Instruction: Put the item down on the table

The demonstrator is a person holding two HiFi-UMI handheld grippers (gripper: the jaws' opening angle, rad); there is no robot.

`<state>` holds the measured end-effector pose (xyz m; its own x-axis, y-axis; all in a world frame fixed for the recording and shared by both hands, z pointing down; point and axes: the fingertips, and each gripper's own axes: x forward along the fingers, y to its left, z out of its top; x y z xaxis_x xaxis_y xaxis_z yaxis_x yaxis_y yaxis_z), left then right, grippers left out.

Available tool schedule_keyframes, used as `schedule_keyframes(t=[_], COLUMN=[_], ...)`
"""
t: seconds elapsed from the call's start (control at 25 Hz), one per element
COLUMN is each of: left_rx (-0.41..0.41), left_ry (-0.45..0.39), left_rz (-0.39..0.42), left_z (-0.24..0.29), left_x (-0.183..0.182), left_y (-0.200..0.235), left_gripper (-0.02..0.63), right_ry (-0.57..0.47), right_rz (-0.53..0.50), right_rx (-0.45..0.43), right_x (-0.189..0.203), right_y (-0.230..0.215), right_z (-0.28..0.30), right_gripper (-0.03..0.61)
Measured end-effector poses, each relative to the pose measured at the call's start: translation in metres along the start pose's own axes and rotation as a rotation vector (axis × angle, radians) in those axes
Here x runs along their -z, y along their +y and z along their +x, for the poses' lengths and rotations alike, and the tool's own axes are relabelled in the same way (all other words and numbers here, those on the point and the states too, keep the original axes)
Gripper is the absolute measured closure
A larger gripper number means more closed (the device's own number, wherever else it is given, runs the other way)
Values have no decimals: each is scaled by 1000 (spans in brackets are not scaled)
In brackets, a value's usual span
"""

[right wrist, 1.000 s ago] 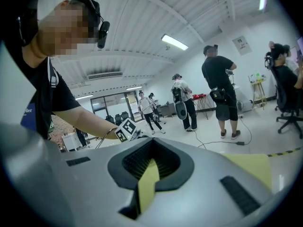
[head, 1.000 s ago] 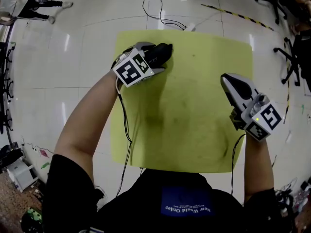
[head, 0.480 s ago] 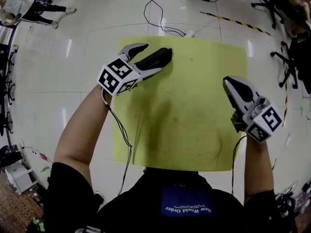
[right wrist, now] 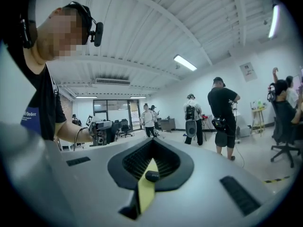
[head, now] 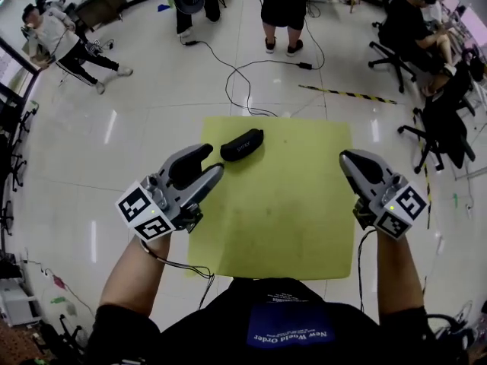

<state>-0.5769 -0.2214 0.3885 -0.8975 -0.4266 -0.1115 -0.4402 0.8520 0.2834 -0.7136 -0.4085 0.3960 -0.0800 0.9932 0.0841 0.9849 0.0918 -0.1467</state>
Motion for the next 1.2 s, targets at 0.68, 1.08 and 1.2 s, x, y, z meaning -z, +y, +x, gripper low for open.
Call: schedule_keyframes(t=[0.68, 1.08, 1.2], left_rx=[-66, -47, -47], left_ry=[-39, -1, -6], left_rz=[-82, -60, -56], left_z=[-78, -70, -68], left_x=[20, 28, 27], left_y=[-152, -165, -168], left_gripper=[569, 569, 569], right_ry=[-39, 0, -9], right_rz=[191, 82, 84], right_rx=[-11, -19, -33], right_x=[0, 1, 0], right_y=[117, 128, 131], right_z=[-104, -100, -100], right_gripper=[592, 592, 592])
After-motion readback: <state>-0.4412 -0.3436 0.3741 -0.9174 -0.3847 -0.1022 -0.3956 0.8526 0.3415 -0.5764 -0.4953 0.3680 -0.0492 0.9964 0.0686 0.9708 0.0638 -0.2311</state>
